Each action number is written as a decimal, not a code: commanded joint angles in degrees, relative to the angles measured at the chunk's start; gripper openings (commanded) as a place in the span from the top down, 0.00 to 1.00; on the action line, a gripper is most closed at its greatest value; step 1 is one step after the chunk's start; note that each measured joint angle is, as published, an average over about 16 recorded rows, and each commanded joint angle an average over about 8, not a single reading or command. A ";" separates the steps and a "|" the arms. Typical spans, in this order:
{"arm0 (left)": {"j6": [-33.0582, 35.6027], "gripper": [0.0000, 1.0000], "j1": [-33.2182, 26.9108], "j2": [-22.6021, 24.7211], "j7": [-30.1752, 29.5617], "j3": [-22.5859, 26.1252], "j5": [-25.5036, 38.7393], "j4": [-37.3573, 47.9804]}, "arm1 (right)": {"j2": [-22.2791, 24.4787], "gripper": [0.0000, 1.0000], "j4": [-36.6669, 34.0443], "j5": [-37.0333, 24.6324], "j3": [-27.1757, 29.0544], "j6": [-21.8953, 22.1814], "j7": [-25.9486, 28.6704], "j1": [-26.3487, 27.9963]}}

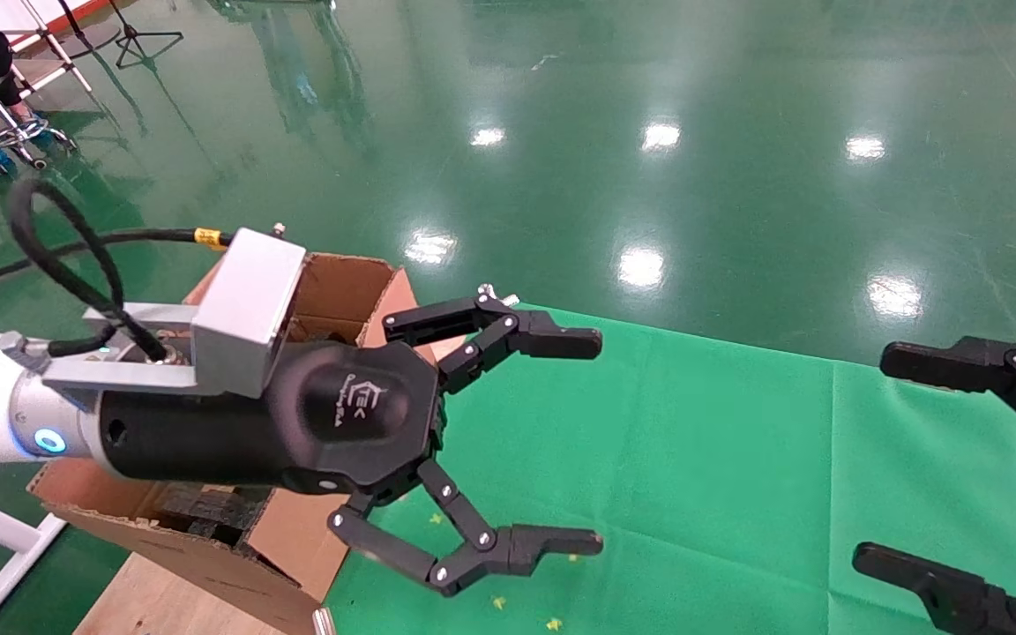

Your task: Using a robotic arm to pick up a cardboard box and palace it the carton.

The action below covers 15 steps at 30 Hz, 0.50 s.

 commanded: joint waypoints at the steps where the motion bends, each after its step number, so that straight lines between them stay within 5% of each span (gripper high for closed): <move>1: -0.03 0.00 0.31 -0.02 0.13 -0.21 -0.25 -0.40 | 0.00 0.00 0.00 0.01 0.00 0.01 0.00 0.00; 15: -0.04 0.00 -0.54 0.00 -0.33 0.37 0.39 0.81 | 0.00 0.00 0.00 0.01 0.00 0.00 0.00 0.00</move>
